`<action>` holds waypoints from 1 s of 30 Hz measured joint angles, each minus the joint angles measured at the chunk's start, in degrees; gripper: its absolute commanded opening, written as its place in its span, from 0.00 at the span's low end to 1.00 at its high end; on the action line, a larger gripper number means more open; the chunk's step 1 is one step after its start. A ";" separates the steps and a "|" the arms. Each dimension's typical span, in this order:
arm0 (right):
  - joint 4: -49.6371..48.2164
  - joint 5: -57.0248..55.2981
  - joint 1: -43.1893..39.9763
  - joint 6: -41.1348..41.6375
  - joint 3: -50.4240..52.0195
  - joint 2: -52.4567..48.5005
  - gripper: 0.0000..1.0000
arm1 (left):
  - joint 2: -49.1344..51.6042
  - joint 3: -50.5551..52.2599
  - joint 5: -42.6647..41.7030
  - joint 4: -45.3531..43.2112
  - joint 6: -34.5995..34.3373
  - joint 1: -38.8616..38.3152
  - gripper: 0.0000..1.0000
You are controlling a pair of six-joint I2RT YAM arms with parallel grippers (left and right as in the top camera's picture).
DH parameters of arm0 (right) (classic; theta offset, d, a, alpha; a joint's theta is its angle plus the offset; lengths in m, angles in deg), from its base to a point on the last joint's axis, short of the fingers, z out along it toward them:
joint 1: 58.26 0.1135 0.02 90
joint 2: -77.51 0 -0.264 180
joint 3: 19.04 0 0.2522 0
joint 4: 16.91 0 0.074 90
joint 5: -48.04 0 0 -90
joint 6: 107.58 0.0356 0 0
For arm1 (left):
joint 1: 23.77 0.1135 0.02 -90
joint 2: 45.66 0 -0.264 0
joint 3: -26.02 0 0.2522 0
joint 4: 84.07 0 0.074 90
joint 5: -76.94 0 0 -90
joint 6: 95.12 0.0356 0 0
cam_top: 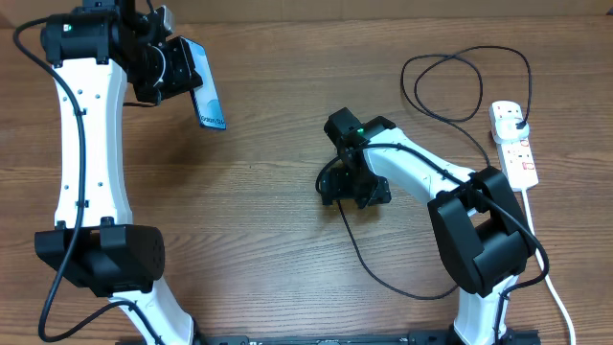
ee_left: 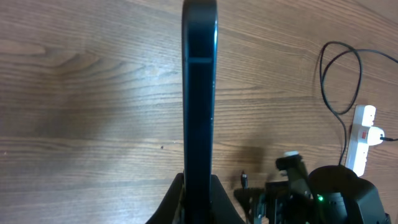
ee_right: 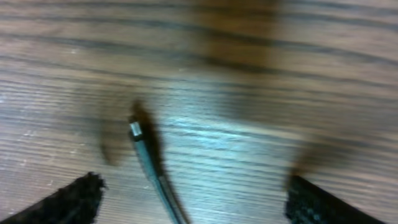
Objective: Plug charger to phone and switch on socket
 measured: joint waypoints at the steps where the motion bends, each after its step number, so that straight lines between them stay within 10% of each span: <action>1: -0.04 1.57 0.00 -1.92 0.00 0.00 1.00 | -0.02 0.00 0.00 -0.57 0.02 -0.39 0.04; 13: -6.27 -0.59 3.41 -3.76 2.47 1.09 0.47 | -0.02 0.00 0.00 -0.92 1.27 -1.57 0.04; 30: -9.49 -4.46 3.74 -3.67 4.96 2.19 0.17 | 0.00 0.00 0.00 -0.92 1.29 -1.57 0.04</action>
